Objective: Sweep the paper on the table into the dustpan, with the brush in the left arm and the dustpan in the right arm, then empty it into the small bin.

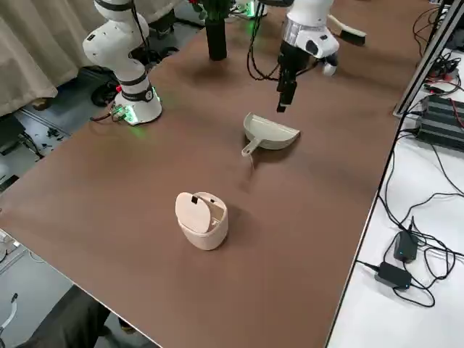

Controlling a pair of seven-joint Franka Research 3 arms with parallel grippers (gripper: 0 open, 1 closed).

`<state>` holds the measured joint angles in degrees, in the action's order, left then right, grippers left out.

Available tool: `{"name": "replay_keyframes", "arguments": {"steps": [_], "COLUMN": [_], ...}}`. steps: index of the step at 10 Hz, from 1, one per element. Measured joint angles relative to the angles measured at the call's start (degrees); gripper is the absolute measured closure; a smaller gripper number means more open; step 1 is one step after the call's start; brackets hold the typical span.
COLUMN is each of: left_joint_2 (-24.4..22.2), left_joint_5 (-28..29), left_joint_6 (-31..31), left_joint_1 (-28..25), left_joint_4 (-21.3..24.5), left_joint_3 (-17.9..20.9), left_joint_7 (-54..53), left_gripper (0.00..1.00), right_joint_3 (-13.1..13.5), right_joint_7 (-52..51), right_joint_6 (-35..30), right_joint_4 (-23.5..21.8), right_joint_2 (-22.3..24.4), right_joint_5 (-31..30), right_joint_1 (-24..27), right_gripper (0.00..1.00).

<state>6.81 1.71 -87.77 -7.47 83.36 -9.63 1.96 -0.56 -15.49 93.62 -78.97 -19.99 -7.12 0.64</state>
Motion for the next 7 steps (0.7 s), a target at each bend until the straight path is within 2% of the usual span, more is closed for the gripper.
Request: {"name": "replay_keyframes", "arguments": {"steps": [2, 5, 7], "left_joint_2": [0.0, 0.0, 0.0], "left_joint_5": [0.0, 0.0, 0.0], "left_joint_6": [0.0, 0.0, -0.1], "left_joint_1": [0.0, 0.1, 0.2], "left_joint_4": [0.0, -0.1, -0.1], "left_joint_3": [0.0, -0.1, -0.1], "left_joint_7": [0.0, 0.0, 0.0], "left_gripper": [0.00, 0.00, 0.00], "right_joint_3": [-0.1, 0.4, 3.0], "right_joint_7": [13.8, 17.6, 18.4], "right_joint_6": [0.0, -1.7, -1.9], "right_joint_4": [1.8, 0.1, -2.0], "right_joint_2": [1.6, 9.2, 14.2], "right_joint_5": [0.0, 2.9, 5.4], "right_joint_1": [-0.4, -0.5, -1.5], "right_gripper": [0.00, 0.00, 0.00]}}
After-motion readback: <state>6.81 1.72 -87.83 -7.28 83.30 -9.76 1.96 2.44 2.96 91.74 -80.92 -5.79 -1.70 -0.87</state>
